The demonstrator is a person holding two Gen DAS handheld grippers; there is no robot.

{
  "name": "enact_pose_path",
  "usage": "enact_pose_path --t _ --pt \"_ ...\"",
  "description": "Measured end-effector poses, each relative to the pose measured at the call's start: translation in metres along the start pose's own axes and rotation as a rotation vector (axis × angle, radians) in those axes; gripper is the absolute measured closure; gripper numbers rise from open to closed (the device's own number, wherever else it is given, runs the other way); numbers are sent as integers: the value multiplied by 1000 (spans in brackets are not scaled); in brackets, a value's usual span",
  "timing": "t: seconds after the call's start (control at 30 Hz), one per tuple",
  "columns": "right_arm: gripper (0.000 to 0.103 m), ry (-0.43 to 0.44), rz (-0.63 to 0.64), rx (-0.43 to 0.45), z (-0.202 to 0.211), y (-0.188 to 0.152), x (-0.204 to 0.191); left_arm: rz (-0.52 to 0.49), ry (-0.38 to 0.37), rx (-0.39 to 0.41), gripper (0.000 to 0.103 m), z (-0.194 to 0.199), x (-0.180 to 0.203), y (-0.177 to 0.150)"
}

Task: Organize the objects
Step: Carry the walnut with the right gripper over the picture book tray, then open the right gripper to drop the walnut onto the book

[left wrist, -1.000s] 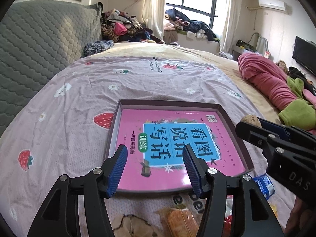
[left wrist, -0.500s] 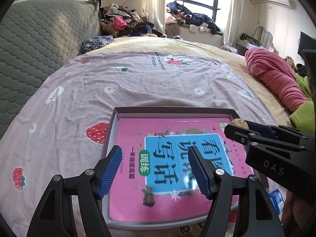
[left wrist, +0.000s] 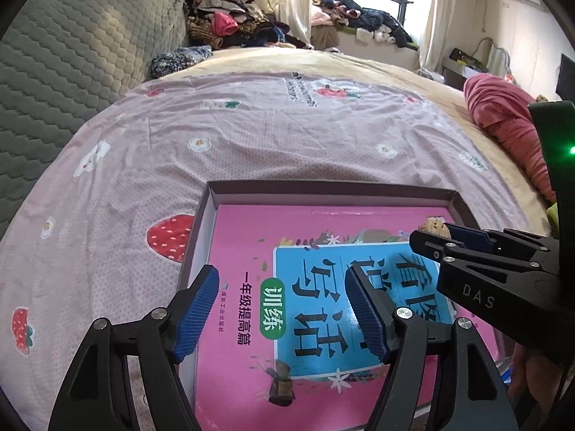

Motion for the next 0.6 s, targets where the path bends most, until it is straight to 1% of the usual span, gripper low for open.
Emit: enact_pose_path --t 0.27,0.6 --pt "68 -19 0 -39 -21 -4 2 -9 12 -13 28 -7 0 -4" --pt "67 -33 -15 -57 -29 -8 8 -16 14 -15 27 -7 2 -5"
Point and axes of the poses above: each gripper's, at about its wrist camera, not at the fingertips, and z roughly against the way its jaws point, x to its right, y to its top, the point moved 4 cm from there along -z, roughly the way its jaws point, and after that the axes turned 4 degrees about -z, right-handed, at the moved point
